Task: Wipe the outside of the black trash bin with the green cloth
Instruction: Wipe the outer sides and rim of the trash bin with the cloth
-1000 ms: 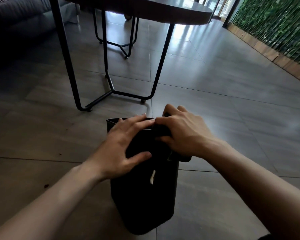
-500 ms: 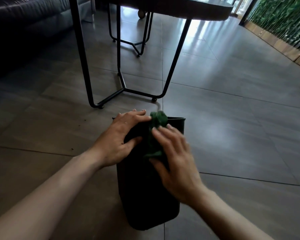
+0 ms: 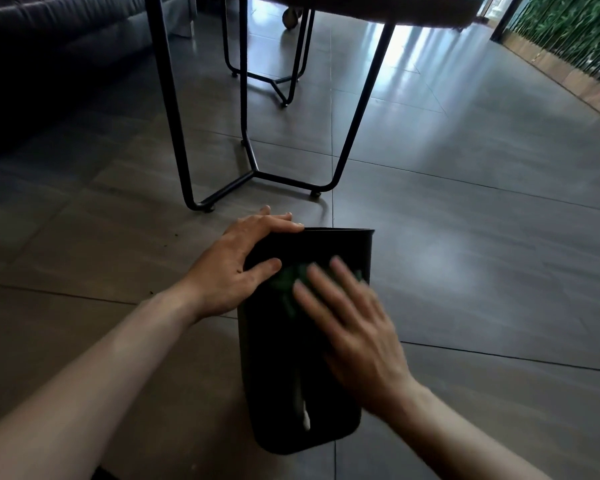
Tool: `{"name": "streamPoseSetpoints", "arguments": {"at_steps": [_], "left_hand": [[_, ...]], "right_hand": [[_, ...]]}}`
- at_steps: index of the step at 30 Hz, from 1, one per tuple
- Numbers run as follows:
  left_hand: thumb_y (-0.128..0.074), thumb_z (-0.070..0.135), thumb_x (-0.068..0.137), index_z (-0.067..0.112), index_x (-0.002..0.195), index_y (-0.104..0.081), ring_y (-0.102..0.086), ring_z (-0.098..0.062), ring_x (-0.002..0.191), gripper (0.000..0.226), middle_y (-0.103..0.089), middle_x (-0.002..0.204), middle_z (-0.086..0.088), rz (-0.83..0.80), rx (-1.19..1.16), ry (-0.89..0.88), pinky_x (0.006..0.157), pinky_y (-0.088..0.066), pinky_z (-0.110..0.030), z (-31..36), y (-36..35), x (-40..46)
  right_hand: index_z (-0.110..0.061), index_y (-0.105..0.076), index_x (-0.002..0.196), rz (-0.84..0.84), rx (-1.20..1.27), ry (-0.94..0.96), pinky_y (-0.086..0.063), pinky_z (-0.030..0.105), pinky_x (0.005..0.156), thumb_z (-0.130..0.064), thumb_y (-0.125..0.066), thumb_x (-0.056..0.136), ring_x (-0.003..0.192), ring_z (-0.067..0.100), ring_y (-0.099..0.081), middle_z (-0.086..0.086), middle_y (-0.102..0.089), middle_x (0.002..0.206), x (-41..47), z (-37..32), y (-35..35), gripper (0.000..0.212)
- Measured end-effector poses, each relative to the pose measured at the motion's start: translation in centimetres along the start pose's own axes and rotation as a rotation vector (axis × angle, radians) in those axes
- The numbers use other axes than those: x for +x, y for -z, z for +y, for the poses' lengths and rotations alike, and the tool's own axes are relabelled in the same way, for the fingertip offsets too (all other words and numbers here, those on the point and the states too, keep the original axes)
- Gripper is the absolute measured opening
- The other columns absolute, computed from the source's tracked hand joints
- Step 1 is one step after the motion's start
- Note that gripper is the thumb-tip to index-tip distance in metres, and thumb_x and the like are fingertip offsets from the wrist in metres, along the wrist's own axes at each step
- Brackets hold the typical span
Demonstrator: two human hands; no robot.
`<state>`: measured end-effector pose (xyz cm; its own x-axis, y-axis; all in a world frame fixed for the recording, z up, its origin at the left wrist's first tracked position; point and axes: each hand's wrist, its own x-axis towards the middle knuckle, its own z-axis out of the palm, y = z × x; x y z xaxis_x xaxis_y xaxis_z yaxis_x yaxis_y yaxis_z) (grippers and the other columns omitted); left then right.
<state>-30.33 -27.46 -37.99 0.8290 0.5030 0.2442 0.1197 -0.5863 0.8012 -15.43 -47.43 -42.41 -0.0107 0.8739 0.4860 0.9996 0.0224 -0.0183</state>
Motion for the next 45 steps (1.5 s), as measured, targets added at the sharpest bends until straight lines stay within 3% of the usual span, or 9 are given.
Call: {"name": "streamPoseSetpoints", "arguments": {"at_steps": [3, 7, 14, 23, 26, 30, 35, 39, 45], "left_hand": [[-0.065, 0.010, 0.094, 0.043, 0.134, -0.054, -0.023, -0.006, 0.152, 0.053, -0.046, 0.151, 0.021, 0.004, -0.008, -0.014, 0.124, -0.026, -0.049, 0.0, -0.1, 0.1], [-0.064, 0.005, 0.093, 0.043, 0.134, -0.055, -0.023, -0.005, 0.152, 0.056, -0.047, 0.151, 0.020, -0.004, -0.015, -0.009, 0.124, -0.024, -0.049, -0.3, 0.0, 0.1], [-0.066, 0.010, 0.092, 0.051, 0.130, -0.053, -0.019, 0.002, 0.151, 0.057, -0.046, 0.149, 0.026, -0.035, -0.045, 0.019, 0.125, -0.022, -0.046, -0.1, 0.1, 0.0], [-0.064, -0.002, 0.089, 0.040, 0.130, -0.058, -0.021, -0.004, 0.152, 0.059, -0.046, 0.152, 0.017, -0.014, -0.033, -0.032, 0.125, -0.023, -0.046, 0.4, -0.3, 0.4], [-0.062, 0.000, 0.089, 0.038, 0.131, -0.057, -0.021, -0.003, 0.152, 0.057, -0.045, 0.153, 0.016, 0.013, 0.038, -0.060, 0.125, -0.023, -0.046, 0.5, -0.4, 0.5], [-0.061, 0.024, 0.091, 0.041, 0.136, -0.048, -0.021, 0.001, 0.151, 0.050, -0.043, 0.153, 0.020, 0.022, 0.186, -0.131, 0.124, -0.024, -0.045, 0.9, -0.6, 0.1], [-0.065, 0.037, 0.091, 0.041, 0.139, -0.042, -0.021, -0.005, 0.152, 0.054, -0.040, 0.156, 0.019, 0.005, 0.313, -0.146, 0.122, -0.027, -0.047, 1.7, -1.3, 0.0], [-0.065, 0.033, 0.090, 0.039, 0.140, -0.040, -0.025, -0.011, 0.152, 0.056, -0.038, 0.157, 0.021, 0.027, 0.368, -0.065, 0.117, -0.035, -0.051, 1.8, -0.9, 0.2], [-0.060, 0.033, 0.092, 0.033, 0.145, -0.035, -0.026, -0.020, 0.152, 0.058, -0.037, 0.159, 0.013, 0.037, 0.487, -0.040, 0.119, -0.033, -0.052, 2.3, -1.3, 0.4]], "right_hand": [[-0.021, -0.035, 0.160, 0.029, 0.101, -0.175, -0.037, 0.063, 0.114, -0.027, -0.061, 0.090, 0.160, 0.035, -0.010, 0.007, -0.028, 0.169, 4.0, 0.3, 1.1, 0.075], [-0.025, -0.031, 0.161, -0.098, -0.058, 0.006, -0.033, 0.071, 0.113, -0.038, -0.066, 0.081, 0.159, 0.037, -0.010, 0.003, -0.024, 0.170, 1.4, -1.7, -0.3, 0.089], [-0.028, -0.046, 0.152, -0.259, -0.283, 0.550, -0.048, 0.054, 0.109, -0.027, -0.046, 0.109, 0.156, 0.037, -0.023, -0.002, -0.047, 0.157, -8.8, -2.7, -2.4, 0.043], [-0.020, -0.045, 0.152, 0.042, -0.050, -0.131, -0.035, 0.068, 0.112, -0.034, -0.058, 0.090, 0.157, 0.038, -0.019, 0.004, -0.034, 0.166, 3.2, -1.2, 0.9, 0.064], [-0.021, -0.045, 0.153, -0.054, -0.152, 0.054, -0.039, 0.072, 0.108, -0.042, -0.066, 0.080, 0.156, 0.037, -0.021, 0.002, -0.033, 0.165, -0.1, -2.5, -0.8, 0.078], [-0.025, -0.041, 0.157, -0.145, -0.390, 0.366, -0.045, 0.068, 0.104, -0.030, -0.051, 0.105, 0.155, 0.037, -0.026, 0.001, -0.036, 0.165, -6.8, -3.5, -3.5, 0.053], [-0.026, -0.019, 0.164, -0.240, -0.555, 0.657, -0.036, 0.064, 0.109, -0.031, -0.047, 0.104, 0.157, 0.043, -0.015, 0.001, -0.038, 0.161, -9.0, -1.4, -2.9, 0.066], [-0.029, -0.034, 0.160, -0.129, -0.335, 0.394, -0.040, 0.069, 0.110, -0.029, -0.046, 0.105, 0.151, 0.038, -0.033, 0.000, -0.050, 0.141, -5.1, 0.1, -1.1, 0.056], [-0.030, -0.050, 0.151, -0.037, -0.046, -0.156, -0.037, 0.070, 0.107, -0.039, -0.061, 0.082, 0.153, 0.043, -0.026, 0.010, -0.048, 0.151, 1.9, -0.7, 0.0, 0.070]]}}
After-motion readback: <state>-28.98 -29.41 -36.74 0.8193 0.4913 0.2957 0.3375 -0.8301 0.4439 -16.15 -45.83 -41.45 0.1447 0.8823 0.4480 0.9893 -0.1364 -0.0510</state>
